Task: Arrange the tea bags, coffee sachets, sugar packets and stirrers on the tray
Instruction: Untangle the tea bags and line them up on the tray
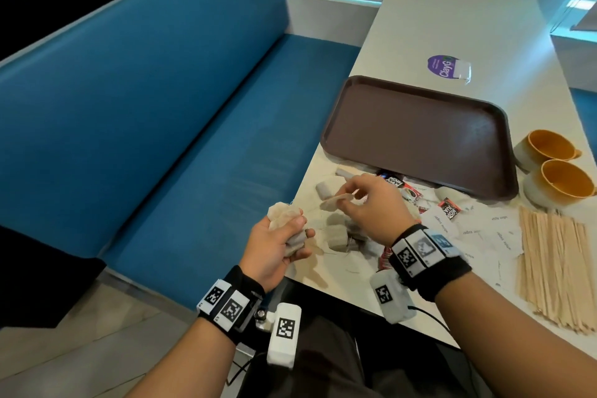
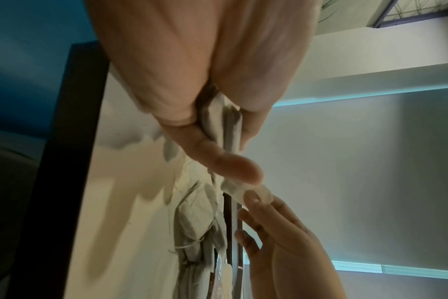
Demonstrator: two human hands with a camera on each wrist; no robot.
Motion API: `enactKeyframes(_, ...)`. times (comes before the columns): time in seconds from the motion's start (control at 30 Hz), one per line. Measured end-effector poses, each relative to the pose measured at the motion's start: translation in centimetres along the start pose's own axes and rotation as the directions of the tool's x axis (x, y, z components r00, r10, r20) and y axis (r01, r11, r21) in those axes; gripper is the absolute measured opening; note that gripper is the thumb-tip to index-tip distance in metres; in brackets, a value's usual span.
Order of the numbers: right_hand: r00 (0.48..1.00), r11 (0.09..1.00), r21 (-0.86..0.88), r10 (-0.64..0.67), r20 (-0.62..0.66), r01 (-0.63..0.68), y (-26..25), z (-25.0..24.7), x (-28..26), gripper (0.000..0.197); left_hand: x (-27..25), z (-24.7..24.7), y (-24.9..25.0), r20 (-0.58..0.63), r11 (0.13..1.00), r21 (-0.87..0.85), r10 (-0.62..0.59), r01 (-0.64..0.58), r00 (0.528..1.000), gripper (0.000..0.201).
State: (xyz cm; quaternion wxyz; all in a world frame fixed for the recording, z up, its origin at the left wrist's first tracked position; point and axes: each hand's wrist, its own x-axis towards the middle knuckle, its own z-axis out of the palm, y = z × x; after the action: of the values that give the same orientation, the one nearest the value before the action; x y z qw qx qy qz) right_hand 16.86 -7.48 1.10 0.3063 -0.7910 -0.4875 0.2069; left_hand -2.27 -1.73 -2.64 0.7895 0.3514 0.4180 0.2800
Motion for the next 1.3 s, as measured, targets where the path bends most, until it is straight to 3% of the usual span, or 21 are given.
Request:
enactKeyframes(0.17,0.989,0.990,0.109,0.096,-0.108,-0.085,1.9,-2.8,-1.9,0.005,0.3,1.6,0.0,0.087,0.999,-0.034,-0.025,0.028,0.996,0.018)
enactKeyframes(0.27,0.989,0.982,0.159,0.115,-0.096,-0.099,2.6,-3.7,-2.6,0.005,0.5,2.8,-0.4,0.098,0.997,-0.047,-0.062,0.067,0.993,0.014)
enactKeyframes(0.4,0.994,0.951,0.309,-0.001,0.112,-0.033,1.3,-4.1,-3.5,0.007,0.6,4.0,-0.7,0.164,0.986,-0.089,-0.122,0.137,0.979,0.039)
enactKeyframes(0.5,0.967,0.916,0.395,-0.033,0.252,-0.072,0.3,-3.3,-3.7,0.011,0.6,4.1,-0.7,0.221,0.983,-0.061,-0.156,0.173,0.963,0.055)
enactKeyframes(0.57,0.972,0.937,0.345,-0.035,0.234,-0.049,0.3,-1.9,-3.5,0.010,0.4,4.0,-0.6,0.286,0.980,-0.046,-0.175,0.196,0.942,0.056)
enactKeyframes(0.67,0.989,0.975,0.218,-0.061,0.136,0.030,0.2,-0.2,-3.1,0.015,0.3,3.3,-0.8,0.349,0.984,-0.018,-0.158,0.175,0.924,0.042)
enactKeyframes(0.73,0.990,0.967,0.250,-0.070,0.120,0.038,0.2,0.2,-2.9,0.019,0.4,2.5,-0.9,0.348,0.989,-0.001,-0.139,0.149,0.927,0.051)
enactKeyframes(0.83,0.996,0.969,0.247,0.005,0.090,-0.027,0.6,-0.4,-2.1,0.022,0.7,1.3,-0.5,0.284,0.992,-0.047,-0.100,0.118,0.953,0.048)
enactKeyframes(0.97,0.996,0.995,0.045,0.086,-0.026,-0.084,2.3,-1.7,-0.8,0.015,1.1,0.0,-0.3,0.175,0.988,-0.097,-0.105,0.123,0.979,0.029)
enactKeyframes(1.07,0.982,0.980,-0.068,0.186,0.017,-0.184,3.0,-1.5,-0.5,0.005,1.1,0.0,-0.4,0.146,0.985,-0.101,-0.126,0.141,0.981,0.034)
enactKeyframes(1.2,0.963,0.953,-0.189,0.257,0.087,-0.237,3.0,0.0,-0.2,0.029,1.2,0.3,-0.6,0.122,0.975,-0.138,-0.156,0.172,0.980,0.028)
enactKeyframes(1.3,0.961,0.958,-0.117,0.270,0.057,-0.262,3.0,0.4,-0.1,0.032,1.3,0.6,-1.0,0.123,0.983,-0.121,-0.122,0.137,0.985,0.014)
